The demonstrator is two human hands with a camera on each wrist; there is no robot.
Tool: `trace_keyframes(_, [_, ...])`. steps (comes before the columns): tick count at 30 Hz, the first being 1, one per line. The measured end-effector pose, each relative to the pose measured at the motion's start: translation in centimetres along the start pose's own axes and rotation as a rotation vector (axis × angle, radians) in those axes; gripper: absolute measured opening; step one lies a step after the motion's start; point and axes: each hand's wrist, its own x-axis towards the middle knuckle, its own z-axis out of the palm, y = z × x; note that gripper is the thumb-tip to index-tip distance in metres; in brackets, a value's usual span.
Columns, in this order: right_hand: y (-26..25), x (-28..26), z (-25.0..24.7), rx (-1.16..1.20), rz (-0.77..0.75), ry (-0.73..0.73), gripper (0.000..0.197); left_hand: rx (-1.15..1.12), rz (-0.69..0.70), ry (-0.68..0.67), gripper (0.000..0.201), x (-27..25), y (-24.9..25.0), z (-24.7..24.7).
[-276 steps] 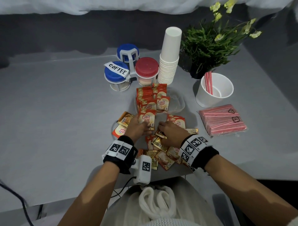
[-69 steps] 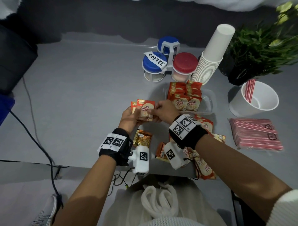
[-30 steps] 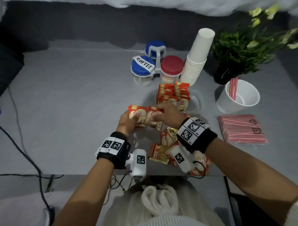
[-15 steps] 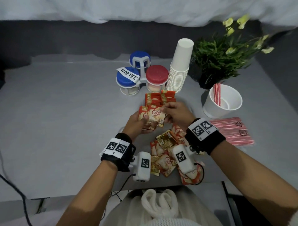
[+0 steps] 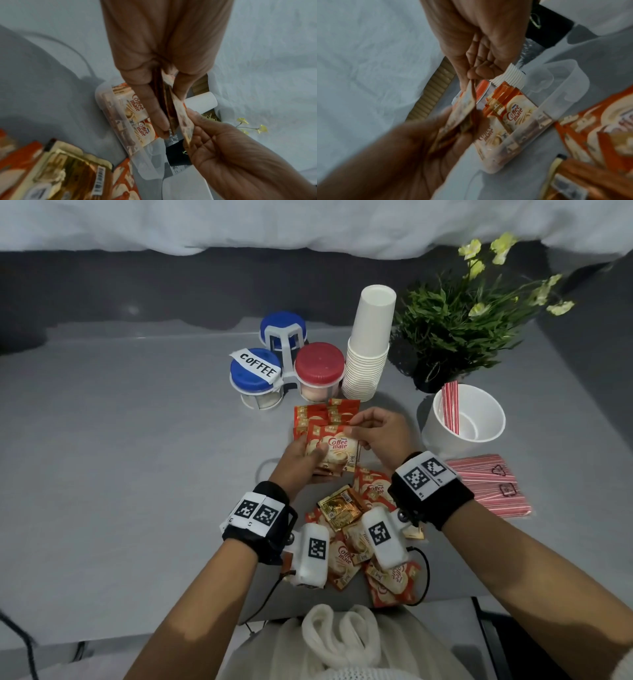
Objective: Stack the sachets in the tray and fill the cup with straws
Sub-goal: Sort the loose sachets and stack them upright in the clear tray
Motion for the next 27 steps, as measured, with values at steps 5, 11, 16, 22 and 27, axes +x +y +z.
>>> trace_keyframes(5, [1.5,0.5,-0.1,-0.17,-0.11,0.07,0.028,0.02,0.006,-0.004,0.024,0.7,0.3,1.4])
trace_keyframes(11, [2.1,1.0,-1.3,0.04,0.059,0.012,0.03,0.052,0.001,0.085,0.033,2.3,0.6,2.6])
trace_keyframes(16, [1.5,1.4,-1.9,0.019,0.049,-0.119,0.025,0.27,0.119,0.108,0.043,3.5,1.8,3.6])
trace_keyframes(22, [1.2,3.3,-3.3,-0.185,-0.017,0.005,0.016,0.661,0.176,0.281,0.032,4.9,2.2,1.7])
trace_keyframes(27, [2.4,3.6,-3.5,-0.521,0.028,-0.117,0.027,0.946,0.052,0.253,0.041,4.9,1.2,0.3])
